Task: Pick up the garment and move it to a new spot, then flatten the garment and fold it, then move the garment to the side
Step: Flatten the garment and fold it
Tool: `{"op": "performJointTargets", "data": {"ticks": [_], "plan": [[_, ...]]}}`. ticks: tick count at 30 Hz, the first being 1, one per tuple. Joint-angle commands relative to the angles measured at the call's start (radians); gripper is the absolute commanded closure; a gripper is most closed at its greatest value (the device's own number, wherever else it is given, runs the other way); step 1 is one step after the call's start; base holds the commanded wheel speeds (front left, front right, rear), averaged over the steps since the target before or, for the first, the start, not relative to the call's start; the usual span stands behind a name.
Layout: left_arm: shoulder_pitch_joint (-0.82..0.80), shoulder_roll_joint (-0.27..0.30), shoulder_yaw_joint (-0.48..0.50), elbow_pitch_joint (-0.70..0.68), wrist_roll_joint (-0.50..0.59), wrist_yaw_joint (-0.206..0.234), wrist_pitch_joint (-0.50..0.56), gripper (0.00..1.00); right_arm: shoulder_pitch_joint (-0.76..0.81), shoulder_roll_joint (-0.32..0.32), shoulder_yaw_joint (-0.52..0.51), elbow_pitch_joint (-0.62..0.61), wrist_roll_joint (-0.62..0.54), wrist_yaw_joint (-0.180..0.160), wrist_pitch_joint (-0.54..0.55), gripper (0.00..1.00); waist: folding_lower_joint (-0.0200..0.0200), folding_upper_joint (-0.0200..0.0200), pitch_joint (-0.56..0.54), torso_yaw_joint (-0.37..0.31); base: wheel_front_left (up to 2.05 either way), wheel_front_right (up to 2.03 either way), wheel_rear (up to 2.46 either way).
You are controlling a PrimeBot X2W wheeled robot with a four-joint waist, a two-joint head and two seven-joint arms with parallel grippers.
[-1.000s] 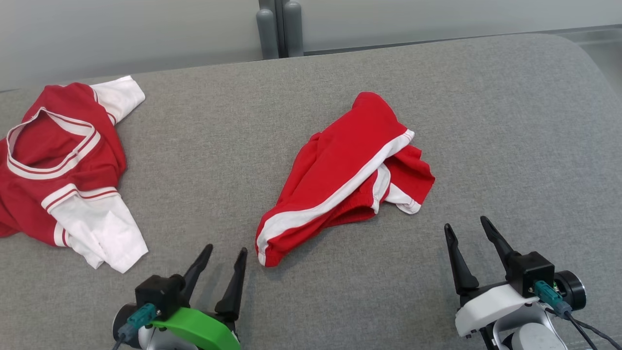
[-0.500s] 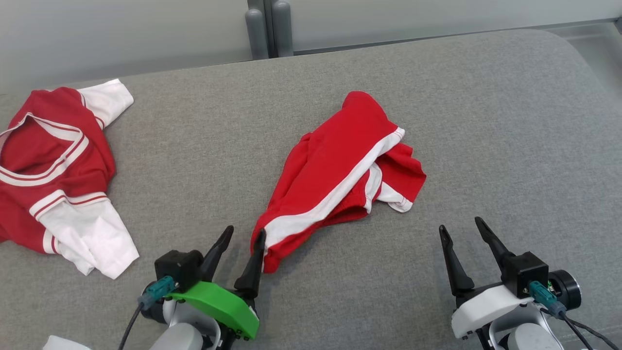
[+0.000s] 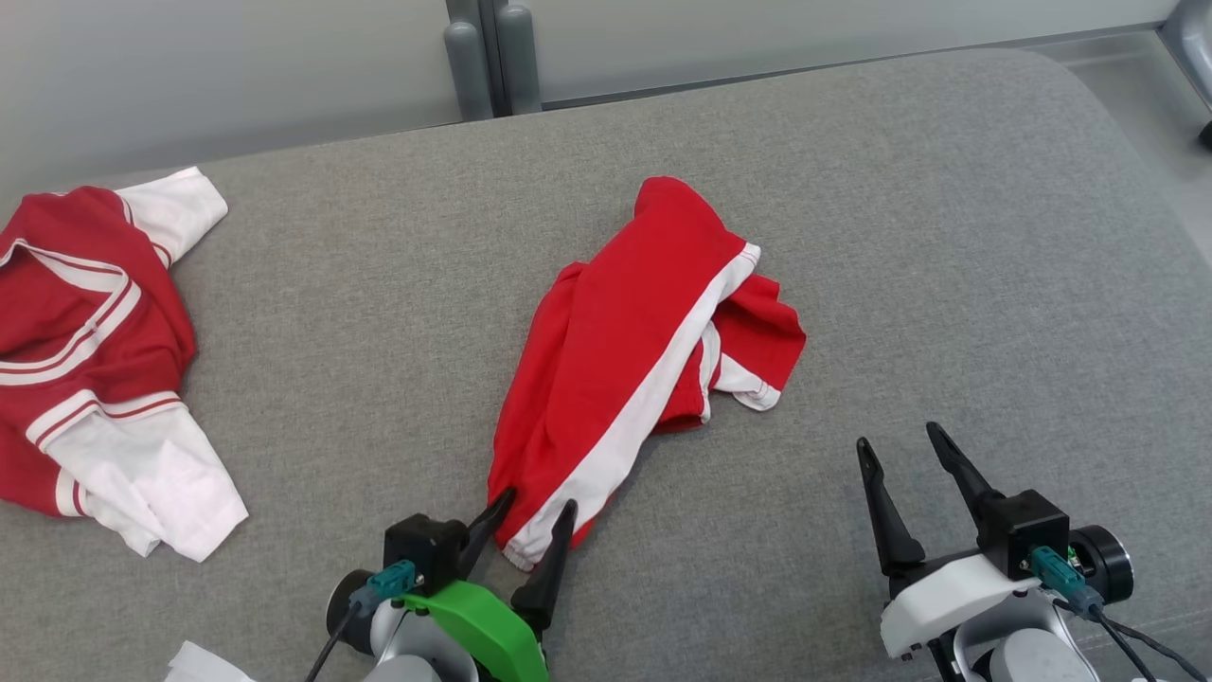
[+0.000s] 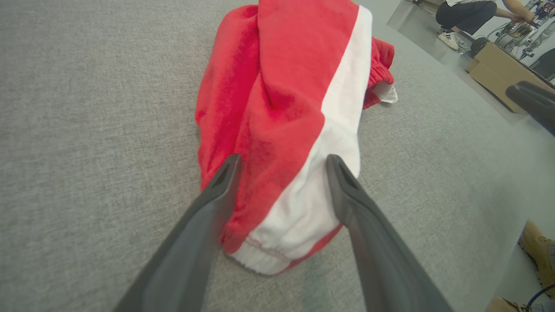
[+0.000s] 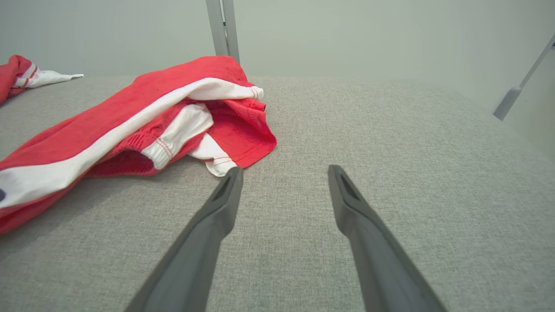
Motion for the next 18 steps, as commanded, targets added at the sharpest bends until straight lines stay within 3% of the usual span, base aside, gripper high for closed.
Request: {"op": "performJointTargets", "data": {"ticks": [1, 6, 11, 18], "plan": [[-0.016, -0.002, 0.000, 0.016, 0.017, -0.002, -0.004, 0.00, -0.002, -0.001, -0.001, 0.002, -0.007, -0.001, -0.003, 0.00, 0.0000, -0.0001, -0.005, -0.003, 0.00, 0.00, 0.00], [-0.028, -0.011, 0.010, 0.030, 0.033, 0.012, -0.010, 0.00, 0.007, -0.001, -0.004, 0.002, -0.011, -0.001, -0.003, 0.00, 0.0000, -0.0001, -0.016, -0.005, 0.00, 0.00, 0.00], [0.002, -0.008, 0.054, -0.054, 0.050, 0.034, -0.013, 0.00, 0.027, -0.002, -0.018, -0.024, -0.014, -0.001, -0.003, 0.00, 0.0000, -0.0001, -0.043, 0.009, 0.00, 0.00, 0.00], [0.118, 0.050, 0.169, -0.269, 0.116, 0.133, -0.013, 0.00, 0.062, -0.001, -0.044, -0.082, -0.047, -0.001, -0.003, 0.00, 0.0000, -0.0001, -0.098, 0.048, 0.00, 0.00, 0.00]]}}
